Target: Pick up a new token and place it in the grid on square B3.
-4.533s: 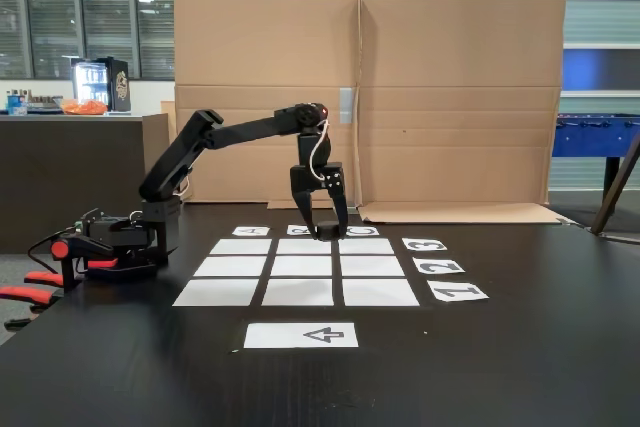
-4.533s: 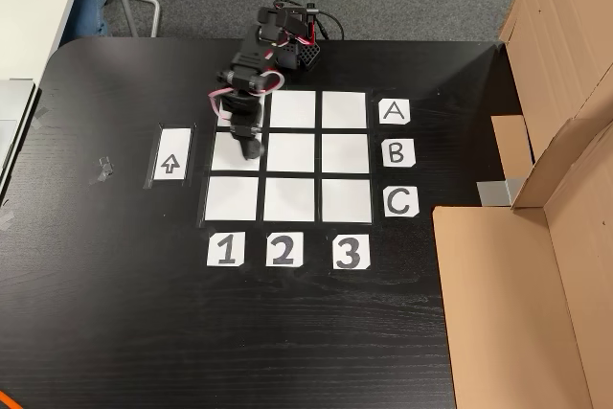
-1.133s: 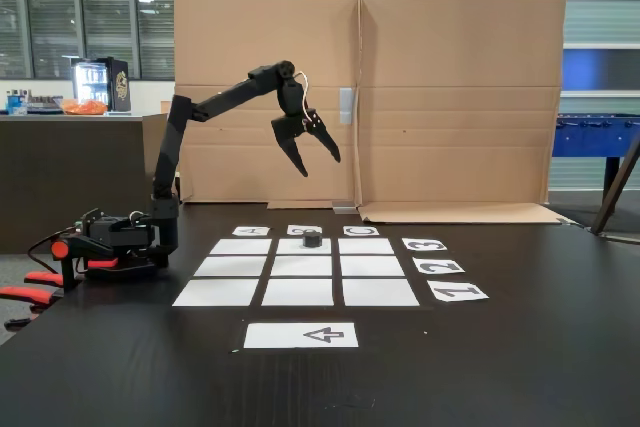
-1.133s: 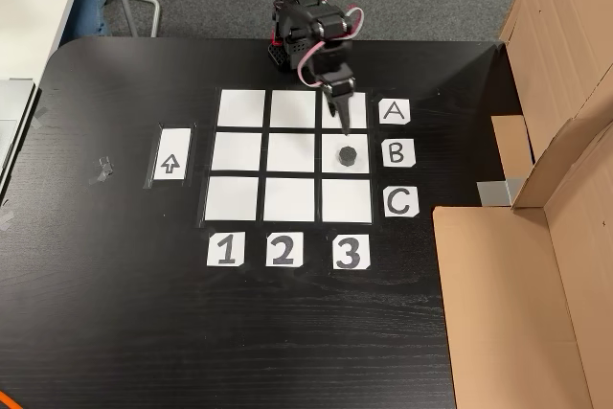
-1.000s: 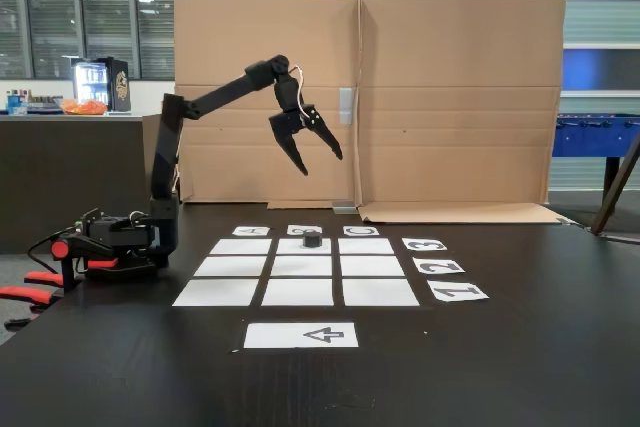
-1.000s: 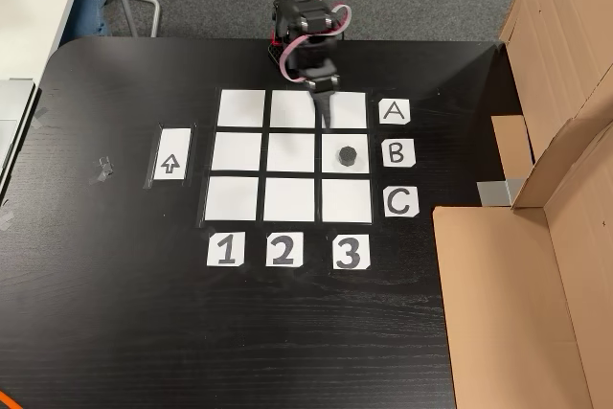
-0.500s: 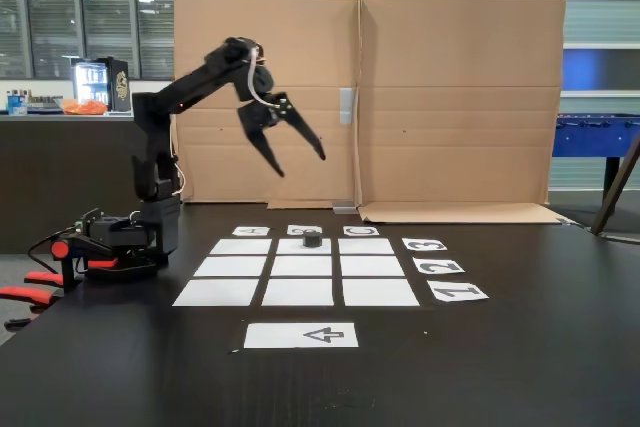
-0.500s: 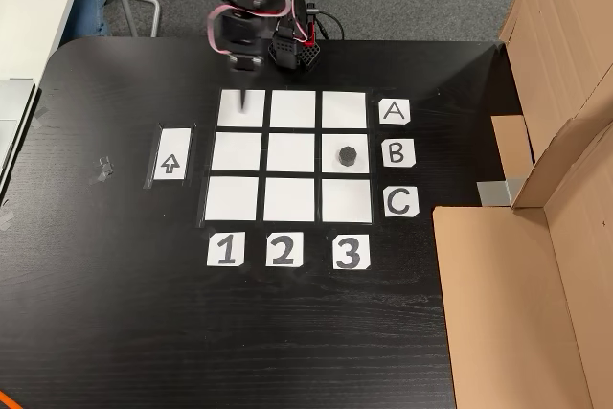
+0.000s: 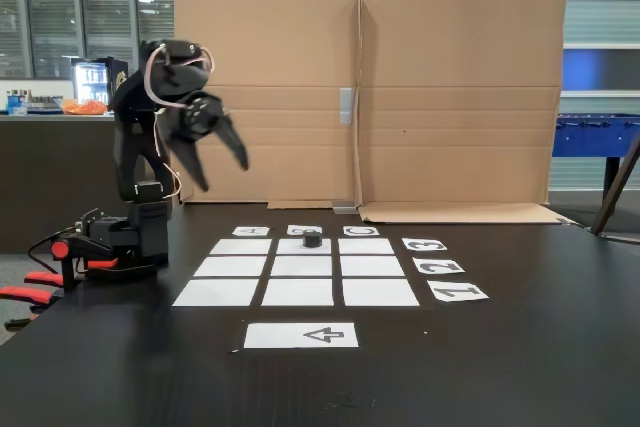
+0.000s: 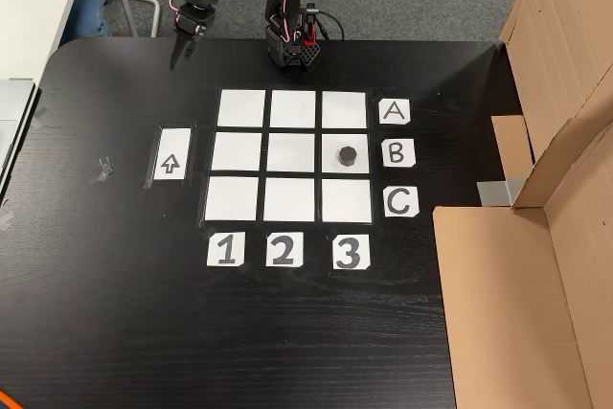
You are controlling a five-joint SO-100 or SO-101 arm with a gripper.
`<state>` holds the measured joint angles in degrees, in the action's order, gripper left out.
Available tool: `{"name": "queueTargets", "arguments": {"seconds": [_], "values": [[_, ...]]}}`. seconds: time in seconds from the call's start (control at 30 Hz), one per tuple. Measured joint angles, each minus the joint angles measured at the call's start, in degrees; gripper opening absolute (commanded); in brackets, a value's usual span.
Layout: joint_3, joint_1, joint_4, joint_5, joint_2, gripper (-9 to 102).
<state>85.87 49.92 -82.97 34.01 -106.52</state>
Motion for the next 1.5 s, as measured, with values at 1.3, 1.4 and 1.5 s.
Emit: {"name": "queueTargets", "arguments": {"seconds": [1.3, 1.4, 1.5], "values": [[75.50, 13.97, 36.12, 1.05, -44.74, 30], [81.74, 13.71, 25.22, 1.32, -61.79, 31], [83.67, 12.92, 20.21, 1.05, -78.57, 30]]}}
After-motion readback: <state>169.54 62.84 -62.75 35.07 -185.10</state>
